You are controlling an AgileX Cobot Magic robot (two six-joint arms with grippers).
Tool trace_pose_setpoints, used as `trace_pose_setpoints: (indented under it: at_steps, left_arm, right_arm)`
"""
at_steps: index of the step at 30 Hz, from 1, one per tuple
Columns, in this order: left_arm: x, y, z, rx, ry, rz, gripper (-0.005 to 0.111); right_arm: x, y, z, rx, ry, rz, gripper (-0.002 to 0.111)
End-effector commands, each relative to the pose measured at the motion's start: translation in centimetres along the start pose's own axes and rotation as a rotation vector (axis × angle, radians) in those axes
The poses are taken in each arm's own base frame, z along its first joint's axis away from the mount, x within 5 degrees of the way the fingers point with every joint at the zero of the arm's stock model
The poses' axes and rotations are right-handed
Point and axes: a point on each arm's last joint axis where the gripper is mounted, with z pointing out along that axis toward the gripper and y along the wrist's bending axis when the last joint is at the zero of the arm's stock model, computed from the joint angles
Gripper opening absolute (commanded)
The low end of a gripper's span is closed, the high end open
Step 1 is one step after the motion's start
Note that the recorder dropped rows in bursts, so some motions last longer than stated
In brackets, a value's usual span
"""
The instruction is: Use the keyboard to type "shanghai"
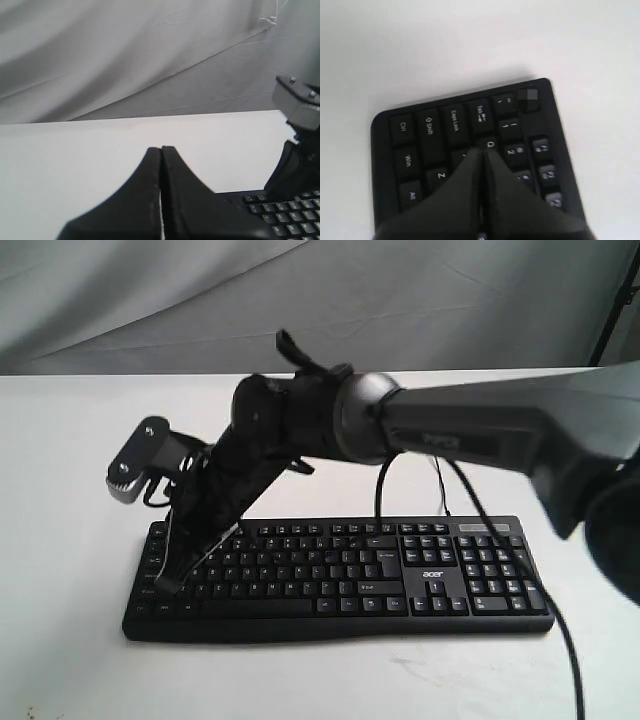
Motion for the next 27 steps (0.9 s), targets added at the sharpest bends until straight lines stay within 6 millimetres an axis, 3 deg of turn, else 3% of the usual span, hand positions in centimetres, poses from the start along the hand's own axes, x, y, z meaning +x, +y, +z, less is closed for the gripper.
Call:
trace_pose_setpoints:
  at_steps: [1,5,8,10,27]
  left_arm:
    - [0.0,0.0,0.0,0.007,-0.006,-0.004,0.000]
    - [0.0,0.0,0.0,0.007,-0.006,-0.004,0.000]
    - [0.0,0.0,0.0,0.007,-0.006,-0.004,0.000]
    - [0.0,0.0,0.0,0.007,-0.006,-0.004,0.000]
    - [0.0,0.0,0.0,0.007,-0.006,-0.004,0.000]
  right_arm:
    - [0.1,-0.1,-3.9,0.053,0.023,0.008,0.000]
    - [3.1,0.2,-5.4,0.078,0.030,0.072,0.000]
    - [6.2,0.9,-5.4,0.094,0.037,0.153,0.000]
    - [7.1,1.3,-5.1,0.104,0.034,0.177,0.000]
    - [9.1,1.4,-1.6,0.059,0.074,0.219,0.000]
